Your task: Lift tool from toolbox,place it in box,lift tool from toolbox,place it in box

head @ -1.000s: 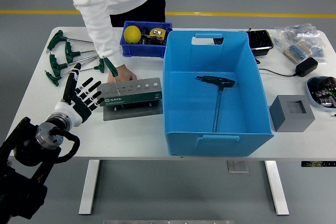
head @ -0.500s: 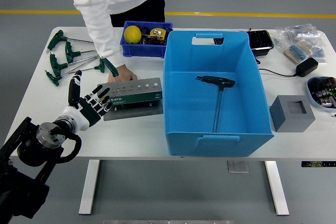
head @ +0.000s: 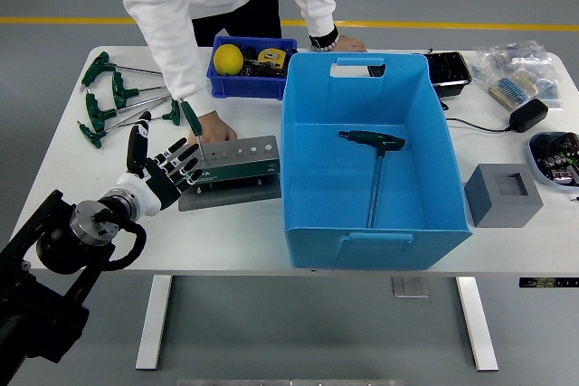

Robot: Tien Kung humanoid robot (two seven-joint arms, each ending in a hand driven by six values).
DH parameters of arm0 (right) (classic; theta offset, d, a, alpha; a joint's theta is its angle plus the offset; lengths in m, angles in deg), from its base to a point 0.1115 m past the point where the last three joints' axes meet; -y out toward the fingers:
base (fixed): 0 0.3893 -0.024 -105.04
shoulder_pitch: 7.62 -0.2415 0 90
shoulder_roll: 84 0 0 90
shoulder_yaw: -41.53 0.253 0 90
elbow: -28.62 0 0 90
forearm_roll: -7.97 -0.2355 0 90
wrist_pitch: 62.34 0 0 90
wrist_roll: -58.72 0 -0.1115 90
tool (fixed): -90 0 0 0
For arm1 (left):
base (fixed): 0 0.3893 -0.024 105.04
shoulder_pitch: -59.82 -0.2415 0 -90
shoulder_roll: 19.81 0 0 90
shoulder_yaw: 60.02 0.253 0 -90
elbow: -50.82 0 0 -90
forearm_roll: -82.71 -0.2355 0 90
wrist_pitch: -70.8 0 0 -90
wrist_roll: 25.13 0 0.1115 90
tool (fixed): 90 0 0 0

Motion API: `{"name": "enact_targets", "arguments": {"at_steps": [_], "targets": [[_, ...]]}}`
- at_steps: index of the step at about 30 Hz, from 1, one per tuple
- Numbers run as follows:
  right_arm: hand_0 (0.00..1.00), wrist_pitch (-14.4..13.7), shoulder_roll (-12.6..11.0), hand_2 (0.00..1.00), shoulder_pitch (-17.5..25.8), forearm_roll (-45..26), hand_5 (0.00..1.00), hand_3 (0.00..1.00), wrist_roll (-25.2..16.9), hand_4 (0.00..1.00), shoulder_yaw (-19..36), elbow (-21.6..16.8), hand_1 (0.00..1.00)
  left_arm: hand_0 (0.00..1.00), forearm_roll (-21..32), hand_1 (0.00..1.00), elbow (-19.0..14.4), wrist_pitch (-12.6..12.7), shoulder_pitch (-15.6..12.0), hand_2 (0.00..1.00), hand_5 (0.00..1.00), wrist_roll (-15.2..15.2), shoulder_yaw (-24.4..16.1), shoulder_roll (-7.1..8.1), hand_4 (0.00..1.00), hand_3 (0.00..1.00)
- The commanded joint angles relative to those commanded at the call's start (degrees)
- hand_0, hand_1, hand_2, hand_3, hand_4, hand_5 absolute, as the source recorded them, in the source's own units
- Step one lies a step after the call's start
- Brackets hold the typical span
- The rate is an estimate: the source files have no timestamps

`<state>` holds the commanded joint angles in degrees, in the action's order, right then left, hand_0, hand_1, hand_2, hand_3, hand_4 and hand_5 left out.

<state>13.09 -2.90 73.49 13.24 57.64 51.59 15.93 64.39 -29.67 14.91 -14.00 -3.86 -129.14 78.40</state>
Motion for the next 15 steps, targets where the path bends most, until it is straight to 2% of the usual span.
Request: {"name": "enact_targets", "arguments": {"at_steps": [7, 15], "targets": [[0.667, -0.03, 0.0, 0.707, -0.05, -0.14, 0.742, 0.573, -0.03, 0.826, -0.03, -0.01, 0.64, 0.211, 0.9, 0.334, 1.14, -0.16, 1.46, 0.75, 0.943, 0.12, 2.31, 1.26, 0.91, 0.837], [0.667, -0.03, 0.0, 0.706, -0.11, 0.21, 0.742, 0.573, 0.08, 0.826, 0.12, -0.04, 0.64, 0.211, 1.66, 0.336, 1.62, -0.39, 2.77, 0.749, 0.944, 0.23, 3.37, 1.76, 0.91, 0.837]]}}
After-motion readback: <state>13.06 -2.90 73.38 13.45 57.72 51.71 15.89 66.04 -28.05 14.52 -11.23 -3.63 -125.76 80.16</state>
